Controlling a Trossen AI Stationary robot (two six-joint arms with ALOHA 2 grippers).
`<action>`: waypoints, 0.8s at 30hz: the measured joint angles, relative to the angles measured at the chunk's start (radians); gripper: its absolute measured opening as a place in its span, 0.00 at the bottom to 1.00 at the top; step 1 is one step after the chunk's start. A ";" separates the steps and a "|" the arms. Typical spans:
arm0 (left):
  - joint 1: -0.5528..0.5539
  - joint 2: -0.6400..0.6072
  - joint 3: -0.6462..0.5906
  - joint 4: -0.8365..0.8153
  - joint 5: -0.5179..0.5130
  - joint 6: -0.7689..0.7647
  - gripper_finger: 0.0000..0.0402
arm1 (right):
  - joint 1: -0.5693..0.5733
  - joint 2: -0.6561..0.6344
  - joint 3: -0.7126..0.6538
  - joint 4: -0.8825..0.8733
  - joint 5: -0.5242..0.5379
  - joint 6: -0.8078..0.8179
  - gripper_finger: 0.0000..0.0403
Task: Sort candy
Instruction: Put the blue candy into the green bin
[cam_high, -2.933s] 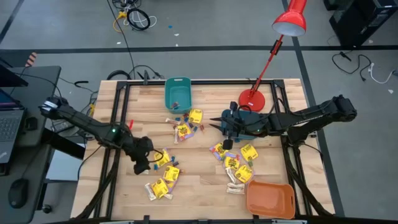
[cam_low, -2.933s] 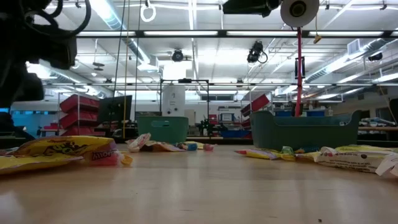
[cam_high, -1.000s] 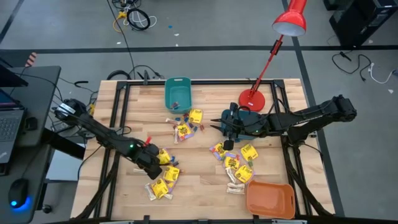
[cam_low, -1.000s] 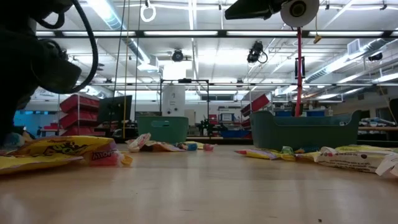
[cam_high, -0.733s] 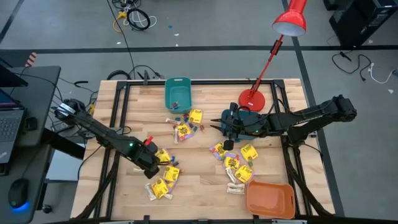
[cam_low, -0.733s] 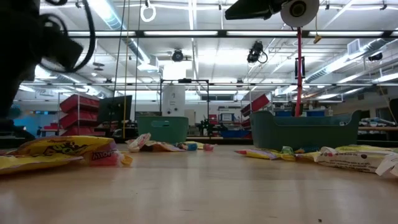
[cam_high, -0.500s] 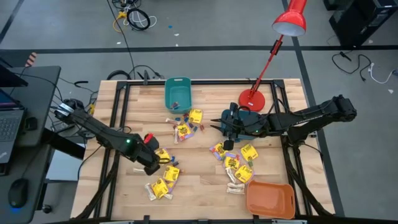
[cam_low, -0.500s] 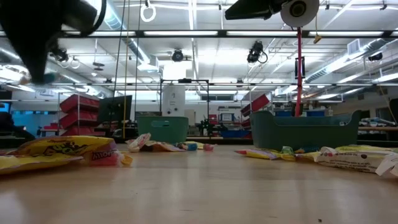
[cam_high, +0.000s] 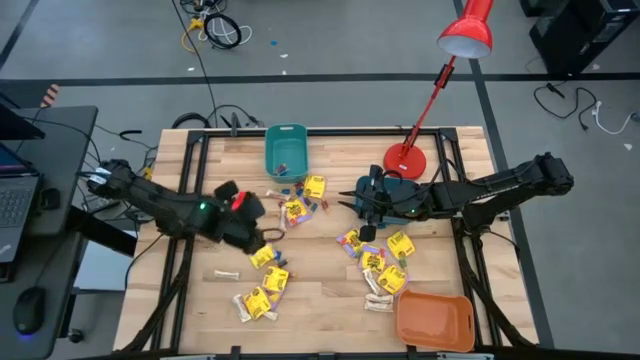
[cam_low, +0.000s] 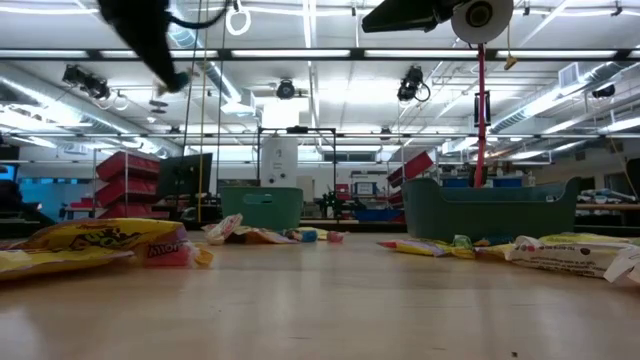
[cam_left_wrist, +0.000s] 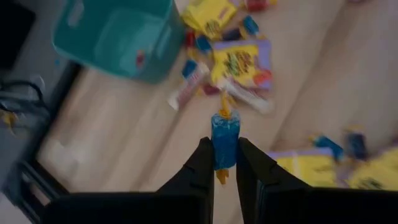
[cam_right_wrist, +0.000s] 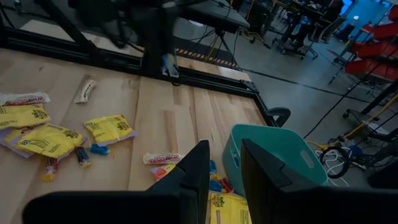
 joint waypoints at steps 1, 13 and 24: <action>0.031 0.000 0.002 0.031 -0.004 0.067 0.09 | 0.000 0.000 0.000 0.000 0.000 0.000 0.19; 0.444 -0.004 -0.002 0.493 0.268 0.755 0.09 | 0.000 0.000 0.000 -0.069 0.002 0.007 0.19; 0.779 0.028 -0.009 0.606 0.483 0.930 0.09 | 0.000 -0.034 0.000 -0.135 0.055 0.059 0.19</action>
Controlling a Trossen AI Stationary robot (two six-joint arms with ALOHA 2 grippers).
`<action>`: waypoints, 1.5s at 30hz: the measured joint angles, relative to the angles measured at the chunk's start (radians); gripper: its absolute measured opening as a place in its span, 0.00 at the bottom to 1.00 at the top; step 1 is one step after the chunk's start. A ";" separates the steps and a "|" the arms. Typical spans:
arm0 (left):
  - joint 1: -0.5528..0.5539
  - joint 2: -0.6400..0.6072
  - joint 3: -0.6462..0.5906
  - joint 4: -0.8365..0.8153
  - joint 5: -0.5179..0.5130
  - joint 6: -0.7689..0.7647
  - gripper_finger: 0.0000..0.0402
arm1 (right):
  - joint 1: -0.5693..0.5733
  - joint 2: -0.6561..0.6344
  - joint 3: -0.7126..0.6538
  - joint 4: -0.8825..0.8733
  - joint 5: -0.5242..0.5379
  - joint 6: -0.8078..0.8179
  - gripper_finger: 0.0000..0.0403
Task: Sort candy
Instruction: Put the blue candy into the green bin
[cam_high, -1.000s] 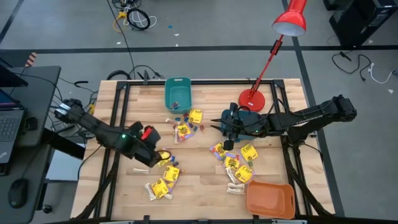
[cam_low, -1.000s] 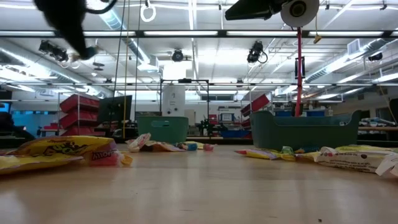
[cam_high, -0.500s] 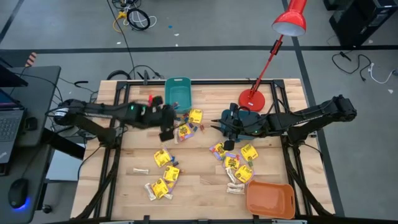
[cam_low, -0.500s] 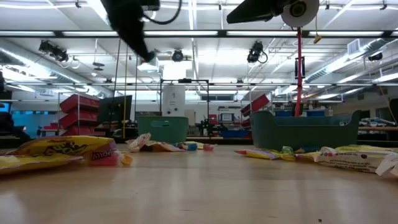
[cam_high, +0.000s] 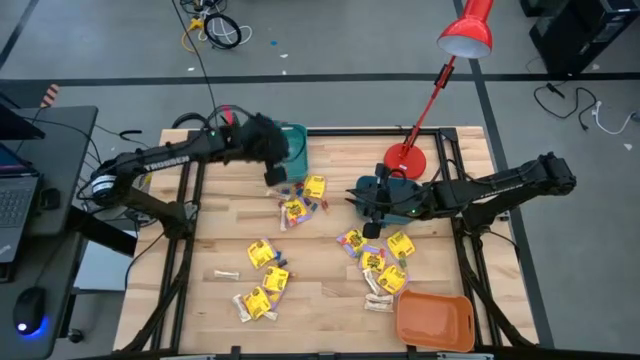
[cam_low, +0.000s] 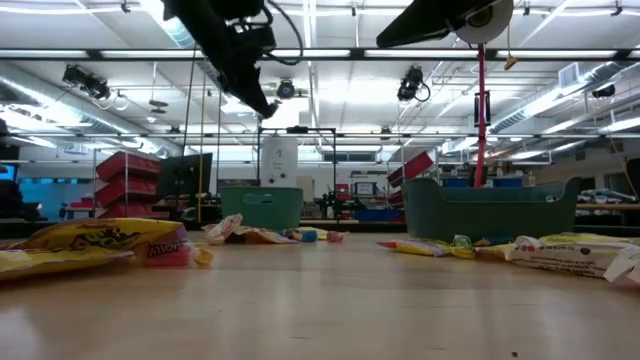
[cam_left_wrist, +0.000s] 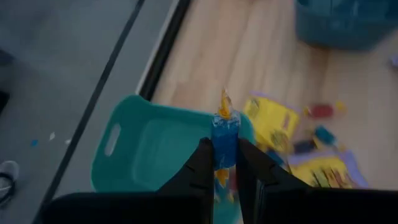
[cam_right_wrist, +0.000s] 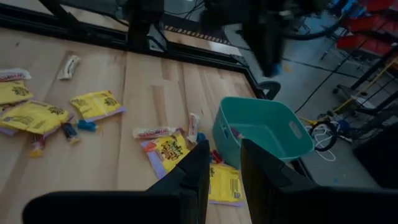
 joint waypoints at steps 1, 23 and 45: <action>0.033 0.007 0.000 0.004 0.033 0.011 0.09 | 0.000 -0.001 0.000 -0.001 0.000 0.001 0.19; 0.292 0.376 0.000 0.104 0.109 -0.022 0.09 | -0.002 -0.001 -0.024 0.000 0.000 0.050 0.19; 0.292 0.403 0.000 0.105 0.032 -0.063 0.22 | -0.003 0.000 -0.024 0.001 0.000 0.051 0.19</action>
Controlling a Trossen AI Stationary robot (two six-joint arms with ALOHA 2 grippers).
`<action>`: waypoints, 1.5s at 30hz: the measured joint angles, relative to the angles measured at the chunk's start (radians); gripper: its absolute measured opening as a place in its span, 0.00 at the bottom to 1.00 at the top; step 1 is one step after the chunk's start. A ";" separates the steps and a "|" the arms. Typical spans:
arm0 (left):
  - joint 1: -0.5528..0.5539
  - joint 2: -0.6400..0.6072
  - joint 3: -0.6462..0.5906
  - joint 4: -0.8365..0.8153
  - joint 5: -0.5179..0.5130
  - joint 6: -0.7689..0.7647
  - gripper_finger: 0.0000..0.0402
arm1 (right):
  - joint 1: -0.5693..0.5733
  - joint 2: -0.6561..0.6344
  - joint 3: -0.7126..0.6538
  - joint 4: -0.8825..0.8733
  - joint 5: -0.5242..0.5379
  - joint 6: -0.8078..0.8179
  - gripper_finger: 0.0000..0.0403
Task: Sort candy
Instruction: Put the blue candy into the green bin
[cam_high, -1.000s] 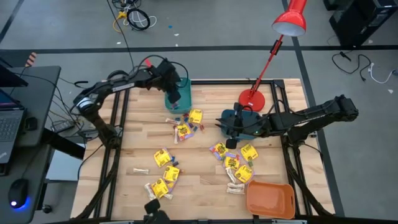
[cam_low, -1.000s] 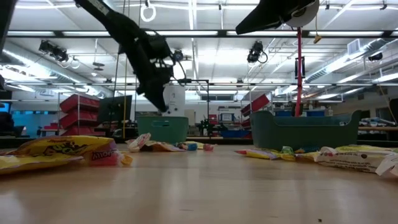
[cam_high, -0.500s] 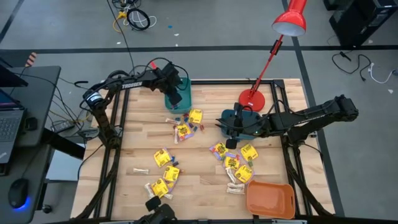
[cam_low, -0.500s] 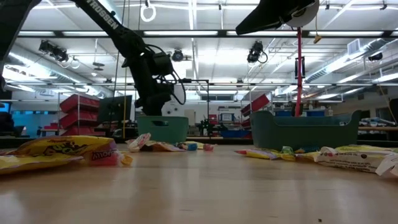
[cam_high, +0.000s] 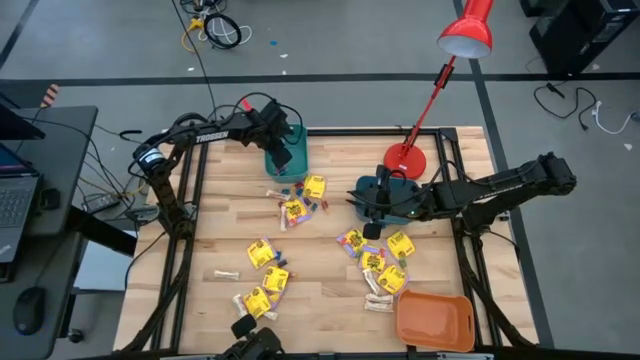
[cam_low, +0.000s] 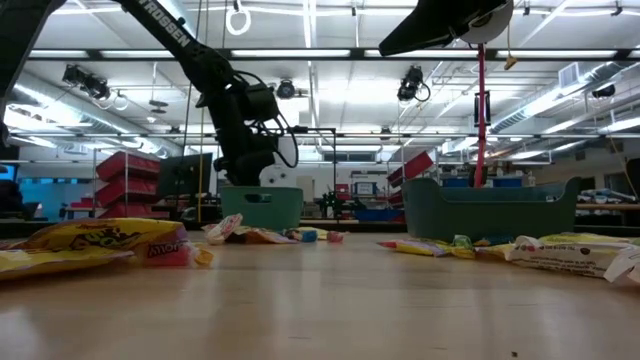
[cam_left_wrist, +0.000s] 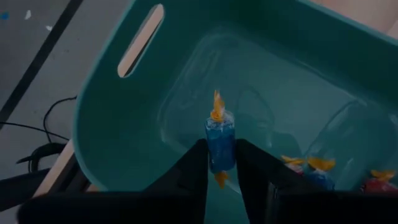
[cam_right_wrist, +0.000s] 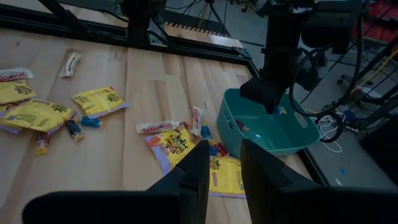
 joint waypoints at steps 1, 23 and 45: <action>0.000 0.000 0.000 0.000 0.000 0.000 0.22 | 0.000 0.000 0.000 0.000 0.000 0.001 0.19; -0.043 -0.129 0.065 -0.129 0.113 -0.003 0.32 | 0.000 0.000 0.000 0.000 0.000 0.010 0.19; -0.466 -0.638 0.066 -0.316 0.088 -0.186 0.32 | 0.000 0.000 0.000 0.004 -0.001 0.019 0.19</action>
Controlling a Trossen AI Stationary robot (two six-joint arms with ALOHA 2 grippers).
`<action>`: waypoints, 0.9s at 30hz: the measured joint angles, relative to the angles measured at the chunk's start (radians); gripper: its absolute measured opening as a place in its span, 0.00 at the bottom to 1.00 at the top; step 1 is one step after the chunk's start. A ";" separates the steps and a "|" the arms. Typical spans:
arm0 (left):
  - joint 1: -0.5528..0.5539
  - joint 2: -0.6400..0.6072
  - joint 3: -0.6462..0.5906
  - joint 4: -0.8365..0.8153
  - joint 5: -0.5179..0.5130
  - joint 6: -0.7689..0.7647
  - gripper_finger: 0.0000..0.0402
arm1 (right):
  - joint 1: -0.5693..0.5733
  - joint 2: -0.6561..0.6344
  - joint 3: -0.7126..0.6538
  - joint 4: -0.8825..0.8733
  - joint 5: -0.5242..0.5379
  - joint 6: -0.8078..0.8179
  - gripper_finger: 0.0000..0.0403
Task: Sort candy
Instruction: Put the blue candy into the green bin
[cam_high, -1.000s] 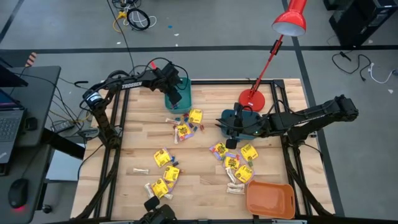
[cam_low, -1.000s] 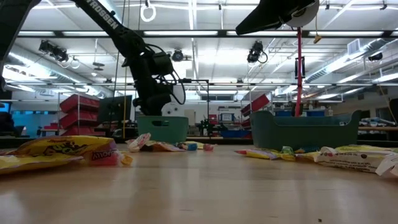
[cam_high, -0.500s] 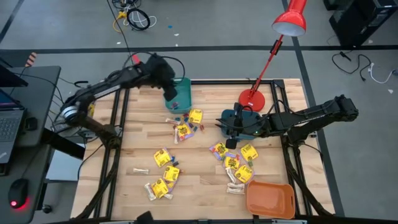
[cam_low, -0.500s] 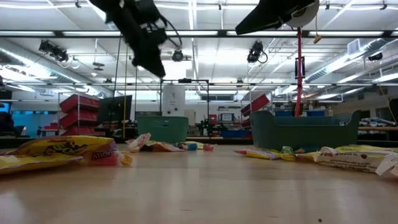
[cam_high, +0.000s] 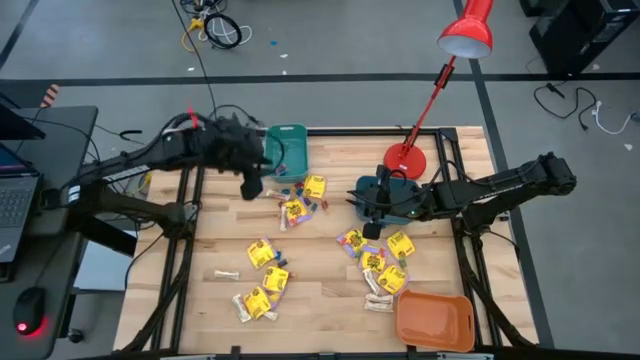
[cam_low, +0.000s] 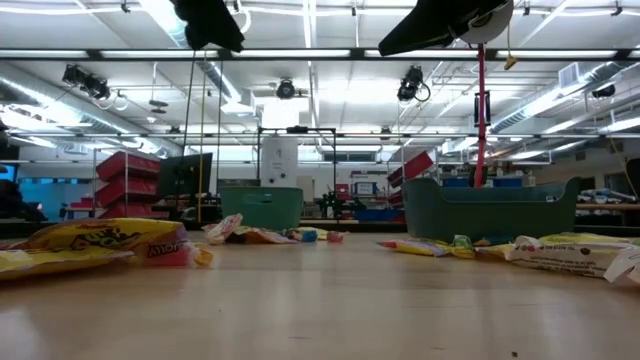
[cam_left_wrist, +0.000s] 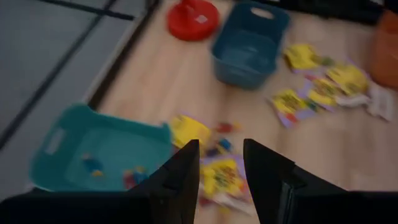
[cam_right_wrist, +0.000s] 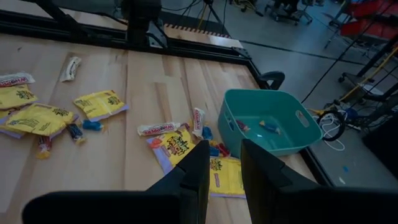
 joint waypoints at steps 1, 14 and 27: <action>-0.032 -0.001 0.000 -0.018 -0.006 -0.014 0.32 | 0.000 0.000 0.000 0.000 0.000 0.001 0.19; -0.420 -0.008 -0.237 -0.160 0.011 -0.316 0.32 | 0.000 0.000 0.000 -0.003 -0.027 0.013 0.19; -0.653 -0.009 -0.519 0.009 0.012 -0.680 0.32 | 0.000 0.001 0.000 -0.004 -0.035 0.045 0.19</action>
